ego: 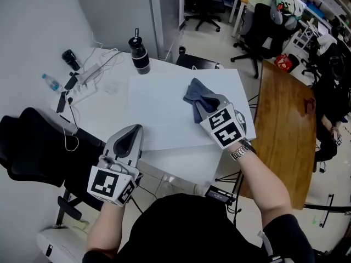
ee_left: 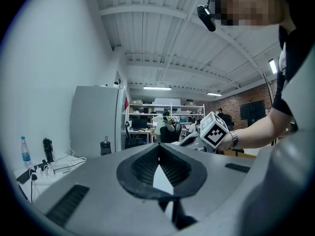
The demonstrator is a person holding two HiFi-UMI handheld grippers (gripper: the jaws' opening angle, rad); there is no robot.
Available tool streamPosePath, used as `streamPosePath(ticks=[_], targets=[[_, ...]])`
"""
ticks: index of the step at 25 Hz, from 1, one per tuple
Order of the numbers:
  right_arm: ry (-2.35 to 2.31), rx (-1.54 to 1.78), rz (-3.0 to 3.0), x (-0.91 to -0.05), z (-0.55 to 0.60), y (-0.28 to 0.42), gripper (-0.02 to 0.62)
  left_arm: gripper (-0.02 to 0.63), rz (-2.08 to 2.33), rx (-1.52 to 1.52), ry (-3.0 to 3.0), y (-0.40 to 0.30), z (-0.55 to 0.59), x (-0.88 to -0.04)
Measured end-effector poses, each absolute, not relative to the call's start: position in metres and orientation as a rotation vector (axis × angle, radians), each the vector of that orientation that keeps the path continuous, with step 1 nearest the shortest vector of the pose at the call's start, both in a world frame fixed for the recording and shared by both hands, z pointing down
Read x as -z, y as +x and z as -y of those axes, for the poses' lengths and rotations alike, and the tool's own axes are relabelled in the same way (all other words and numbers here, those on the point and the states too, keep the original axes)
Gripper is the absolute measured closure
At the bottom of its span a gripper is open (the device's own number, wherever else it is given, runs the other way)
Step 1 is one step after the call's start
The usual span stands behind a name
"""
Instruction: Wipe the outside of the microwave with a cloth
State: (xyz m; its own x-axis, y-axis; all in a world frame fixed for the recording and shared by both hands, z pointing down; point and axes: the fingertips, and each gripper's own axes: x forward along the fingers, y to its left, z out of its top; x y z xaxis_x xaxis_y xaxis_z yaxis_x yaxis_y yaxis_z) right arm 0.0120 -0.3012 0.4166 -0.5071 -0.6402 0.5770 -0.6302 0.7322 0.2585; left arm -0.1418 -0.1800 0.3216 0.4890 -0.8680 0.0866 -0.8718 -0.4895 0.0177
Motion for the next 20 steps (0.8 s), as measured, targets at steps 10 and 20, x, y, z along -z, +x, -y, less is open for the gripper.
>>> streamPosePath(ticks=[10,20], targets=[[0.982,0.026,2.269,-0.417,0.306,0.067,0.559,0.601,1.604,-0.138,2.641,-0.103,0.172,-0.316],[1.041,-0.009,2.283,-0.411,0.316,0.134,0.56,0.601,1.606,-0.2,2.659,-0.052,0.169,-0.311]])
